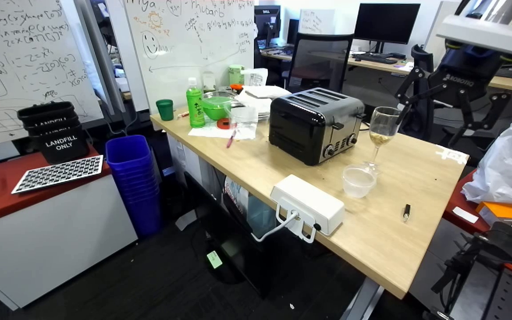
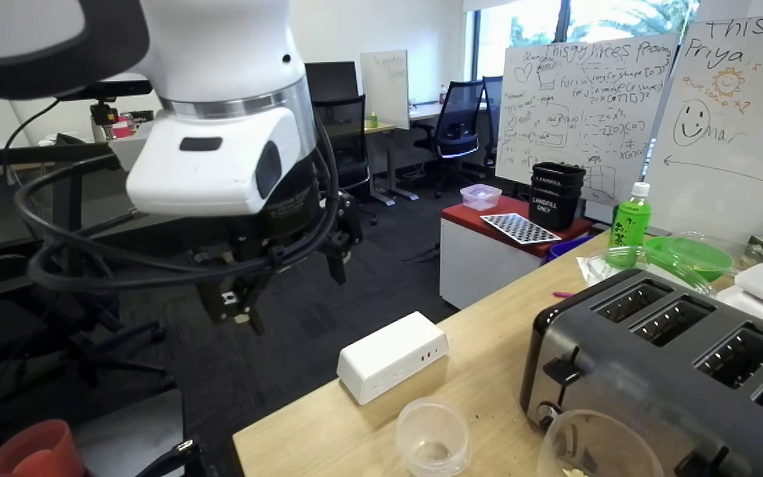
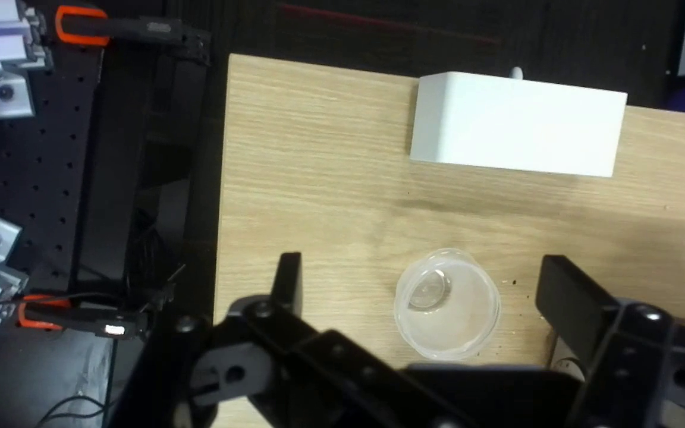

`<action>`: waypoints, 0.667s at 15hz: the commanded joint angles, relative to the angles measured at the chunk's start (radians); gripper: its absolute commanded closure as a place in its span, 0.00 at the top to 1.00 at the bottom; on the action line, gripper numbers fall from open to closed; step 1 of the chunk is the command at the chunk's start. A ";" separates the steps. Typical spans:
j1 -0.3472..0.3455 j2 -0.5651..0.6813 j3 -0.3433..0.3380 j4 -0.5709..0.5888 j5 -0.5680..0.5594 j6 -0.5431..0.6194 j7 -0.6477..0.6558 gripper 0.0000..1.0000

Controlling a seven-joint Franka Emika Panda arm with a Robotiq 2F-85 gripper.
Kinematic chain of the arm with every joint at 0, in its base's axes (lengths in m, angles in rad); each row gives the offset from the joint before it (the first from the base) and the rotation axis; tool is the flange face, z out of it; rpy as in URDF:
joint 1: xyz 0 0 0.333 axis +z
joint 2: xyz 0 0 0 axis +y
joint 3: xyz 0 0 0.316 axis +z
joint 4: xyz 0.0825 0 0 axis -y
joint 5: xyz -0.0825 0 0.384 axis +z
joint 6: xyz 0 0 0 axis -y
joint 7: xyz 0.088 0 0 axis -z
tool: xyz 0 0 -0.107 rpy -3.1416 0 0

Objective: Pour the contents in the wine glass into the bowl.

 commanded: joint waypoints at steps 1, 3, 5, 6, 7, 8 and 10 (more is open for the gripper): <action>0.008 0.006 -0.014 0.001 0.003 0.006 0.018 1.00; 0.007 0.009 -0.019 0.001 0.010 0.008 0.026 1.00; 0.007 0.009 -0.019 0.001 0.010 0.008 0.031 1.00; 0.007 0.009 -0.019 0.001 0.010 0.008 0.032 1.00; 0.007 0.009 -0.019 0.001 0.010 0.008 0.032 1.00; 0.007 0.009 -0.019 0.001 0.010 0.008 0.032 1.00; 0.007 0.013 -0.022 0.001 0.018 0.014 0.037 1.00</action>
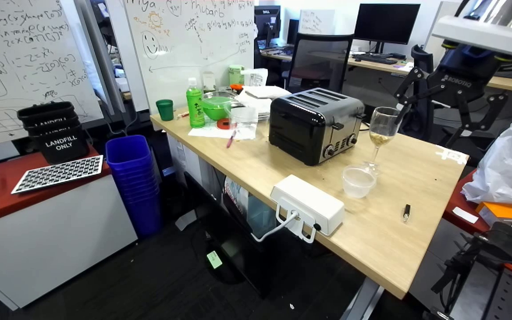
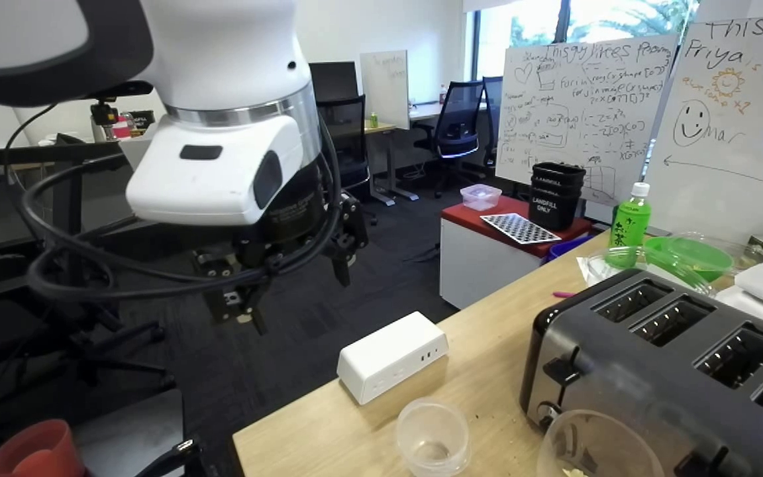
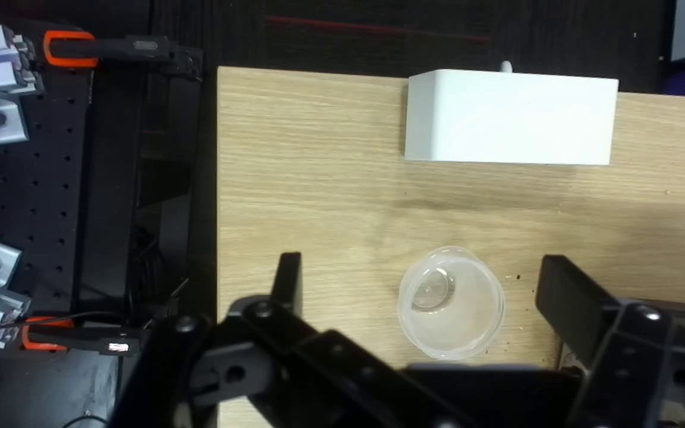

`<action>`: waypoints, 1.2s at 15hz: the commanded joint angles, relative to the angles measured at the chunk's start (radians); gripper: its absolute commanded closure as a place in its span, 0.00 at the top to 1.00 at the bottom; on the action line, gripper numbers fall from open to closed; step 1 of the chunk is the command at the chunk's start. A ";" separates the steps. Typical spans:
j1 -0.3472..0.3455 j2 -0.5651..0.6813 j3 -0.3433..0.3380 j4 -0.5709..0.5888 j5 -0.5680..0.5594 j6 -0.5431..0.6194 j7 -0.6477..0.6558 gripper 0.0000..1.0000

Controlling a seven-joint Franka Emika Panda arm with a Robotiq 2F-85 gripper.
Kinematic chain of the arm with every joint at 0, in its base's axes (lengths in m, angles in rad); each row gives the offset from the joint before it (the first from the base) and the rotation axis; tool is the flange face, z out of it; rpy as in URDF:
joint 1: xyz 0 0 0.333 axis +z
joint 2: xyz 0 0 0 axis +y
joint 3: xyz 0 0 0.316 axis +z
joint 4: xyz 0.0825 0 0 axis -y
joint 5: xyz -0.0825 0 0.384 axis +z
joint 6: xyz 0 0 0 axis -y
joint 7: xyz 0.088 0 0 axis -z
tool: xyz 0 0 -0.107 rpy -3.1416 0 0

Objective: Pour the contents in the wine glass into the bowl.

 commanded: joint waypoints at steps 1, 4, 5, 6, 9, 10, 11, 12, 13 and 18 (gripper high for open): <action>0.000 0.008 -0.010 0.001 0.010 0.017 0.027 1.00; -0.019 0.018 -0.007 0.001 0.024 0.057 0.136 1.00; -0.023 0.021 -0.008 0.003 0.024 0.065 0.177 1.00; -0.023 0.025 -0.010 0.004 0.022 0.076 0.209 1.00; -0.024 0.040 -0.010 0.006 0.011 0.101 0.293 1.00; -0.021 0.046 -0.012 0.007 0.010 0.108 0.313 1.00; -0.020 0.052 -0.014 0.008 0.005 0.111 0.329 1.00; -0.007 0.024 -0.022 0.001 -0.006 0.087 0.307 1.00; -0.007 0.028 -0.022 0.001 -0.006 0.089 0.318 1.00; -0.007 0.035 -0.022 0.002 -0.006 0.094 0.329 1.00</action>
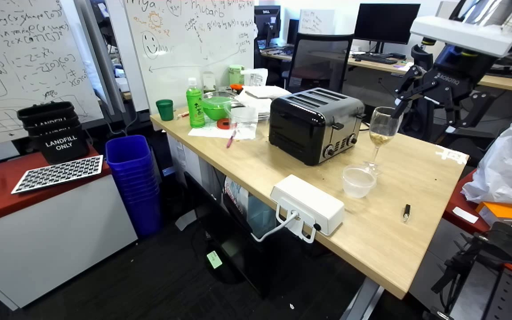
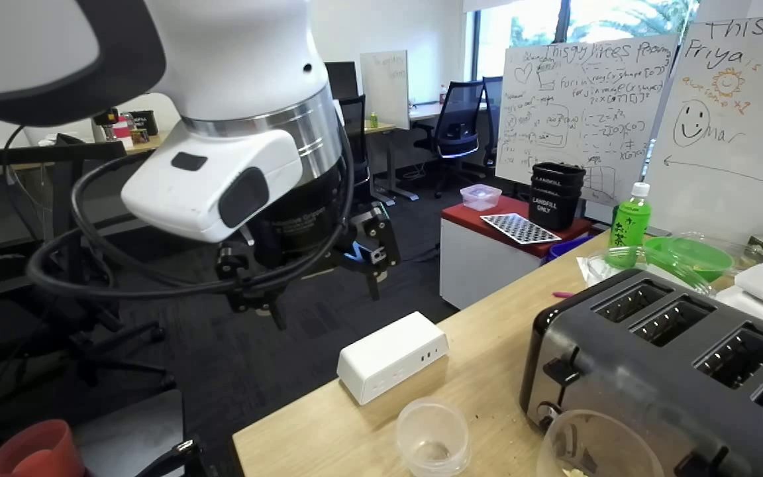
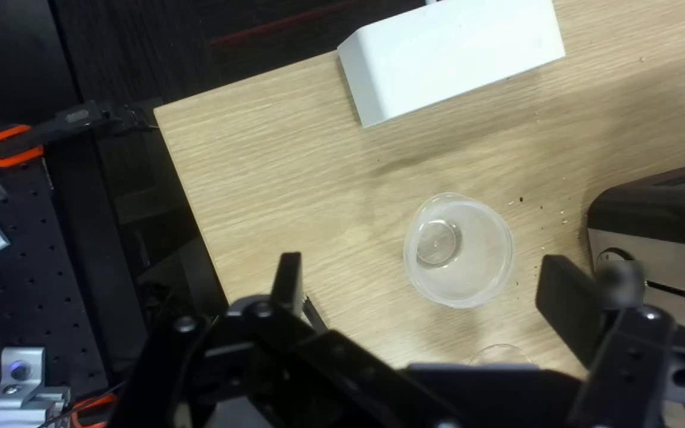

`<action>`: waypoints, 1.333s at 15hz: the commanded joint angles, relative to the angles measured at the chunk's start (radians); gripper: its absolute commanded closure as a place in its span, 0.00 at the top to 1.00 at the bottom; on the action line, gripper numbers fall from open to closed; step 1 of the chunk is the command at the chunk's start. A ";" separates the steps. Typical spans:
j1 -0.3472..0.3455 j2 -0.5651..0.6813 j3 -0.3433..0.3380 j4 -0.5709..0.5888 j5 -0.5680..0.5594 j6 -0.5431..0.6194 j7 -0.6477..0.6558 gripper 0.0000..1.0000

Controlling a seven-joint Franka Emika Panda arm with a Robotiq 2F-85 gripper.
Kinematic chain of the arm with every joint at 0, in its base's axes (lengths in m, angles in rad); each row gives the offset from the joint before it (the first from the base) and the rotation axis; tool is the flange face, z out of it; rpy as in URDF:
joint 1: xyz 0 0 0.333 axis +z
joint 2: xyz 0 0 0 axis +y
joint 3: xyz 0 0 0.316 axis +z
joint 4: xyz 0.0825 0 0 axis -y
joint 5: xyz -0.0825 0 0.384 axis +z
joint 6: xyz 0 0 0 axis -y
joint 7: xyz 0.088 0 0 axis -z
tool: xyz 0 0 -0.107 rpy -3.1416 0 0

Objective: Pour the contents in the wine glass into the bowl.

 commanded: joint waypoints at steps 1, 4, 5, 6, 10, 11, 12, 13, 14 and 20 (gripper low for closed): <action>0.008 -0.001 -0.009 0.001 -0.007 -0.001 0.005 1.00; 0.008 -0.001 -0.009 0.001 -0.007 -0.001 0.006 1.00; 0.008 -0.001 -0.009 0.001 -0.007 -0.001 0.006 1.00; 0.008 0.004 -0.011 0.001 -0.002 0.000 0.009 1.00; -0.015 0.020 -0.007 0.000 -0.003 0.021 0.080 1.00; -0.021 0.024 -0.007 0.000 -0.004 0.025 0.110 1.00; -0.029 0.029 -0.007 0.000 -0.006 0.033 0.142 1.00; -0.035 0.034 -0.011 0.000 -0.003 0.041 0.166 1.00; -0.043 0.040 -0.014 0.000 -0.001 0.058 0.195 1.00; -0.072 0.090 -0.073 -0.001 0.009 0.113 0.300 1.00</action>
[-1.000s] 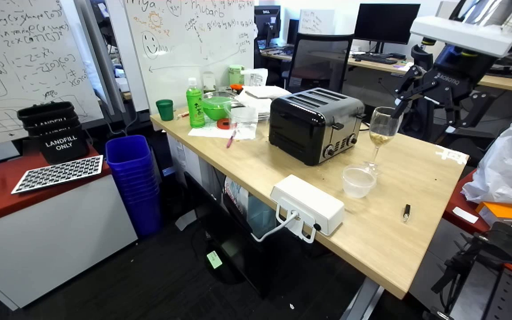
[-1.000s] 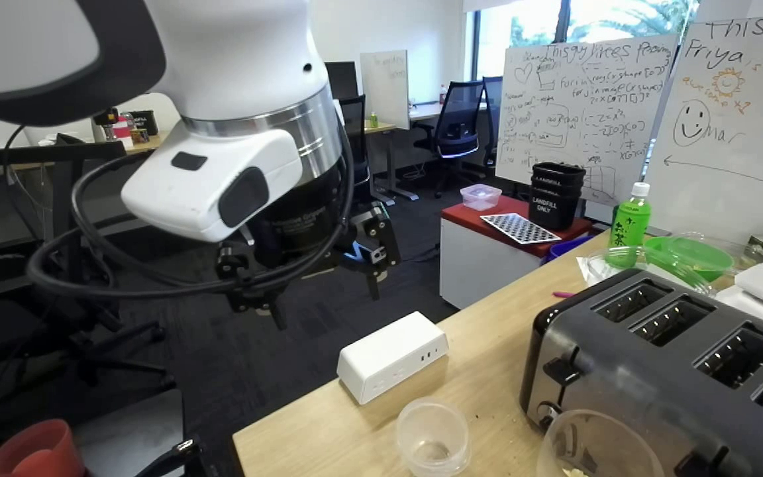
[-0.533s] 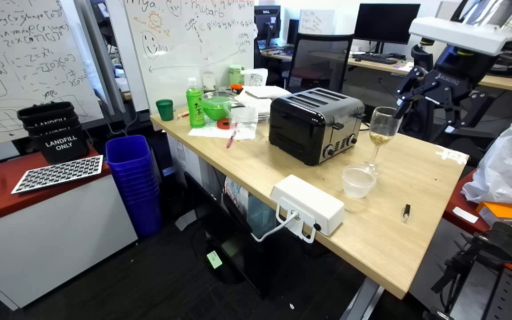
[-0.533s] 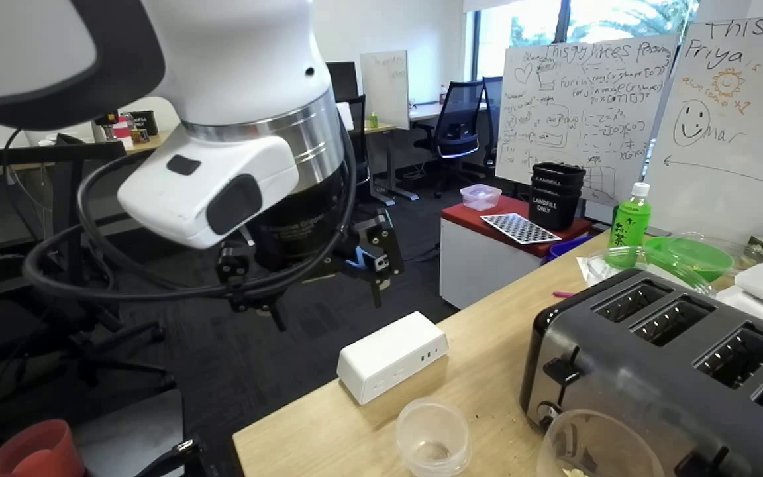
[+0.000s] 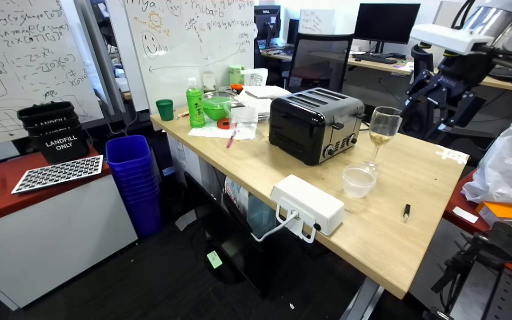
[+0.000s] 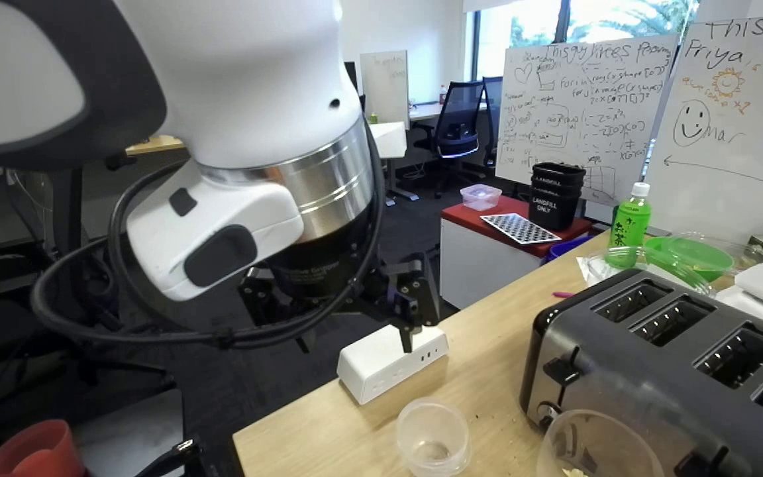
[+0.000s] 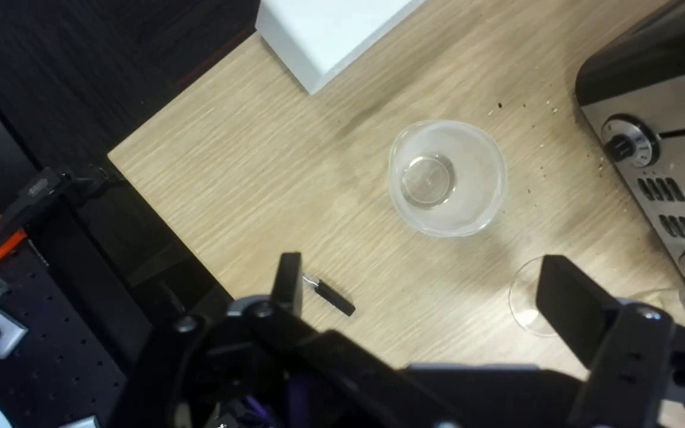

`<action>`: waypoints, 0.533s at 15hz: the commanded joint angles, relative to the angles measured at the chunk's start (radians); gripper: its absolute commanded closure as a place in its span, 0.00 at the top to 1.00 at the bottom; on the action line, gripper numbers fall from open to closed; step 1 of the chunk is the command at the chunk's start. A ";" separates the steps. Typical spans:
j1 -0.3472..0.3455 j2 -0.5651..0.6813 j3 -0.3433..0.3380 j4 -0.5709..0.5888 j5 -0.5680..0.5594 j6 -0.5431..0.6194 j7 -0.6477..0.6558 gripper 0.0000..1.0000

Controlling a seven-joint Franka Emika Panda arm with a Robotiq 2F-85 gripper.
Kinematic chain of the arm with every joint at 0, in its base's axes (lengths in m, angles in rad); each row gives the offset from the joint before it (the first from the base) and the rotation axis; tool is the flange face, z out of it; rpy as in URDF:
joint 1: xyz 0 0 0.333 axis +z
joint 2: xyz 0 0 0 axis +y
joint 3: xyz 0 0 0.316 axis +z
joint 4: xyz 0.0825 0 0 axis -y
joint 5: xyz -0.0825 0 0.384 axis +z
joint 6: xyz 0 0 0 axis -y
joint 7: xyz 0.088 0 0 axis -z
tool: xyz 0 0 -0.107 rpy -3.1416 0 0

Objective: Pour the contents in the wine glass into the bowl.

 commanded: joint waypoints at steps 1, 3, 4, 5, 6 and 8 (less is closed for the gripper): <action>-0.020 0.039 -0.028 0.000 0.013 0.047 0.057 1.00; -0.028 0.055 -0.050 0.000 0.020 0.068 0.081 1.00; -0.030 0.063 -0.061 0.000 0.022 0.074 0.089 1.00; -0.029 0.069 -0.073 0.000 0.029 0.078 0.095 1.00; -0.028 0.077 -0.085 0.000 0.034 0.083 0.097 1.00; -0.024 0.091 -0.111 0.000 0.051 0.088 0.098 1.00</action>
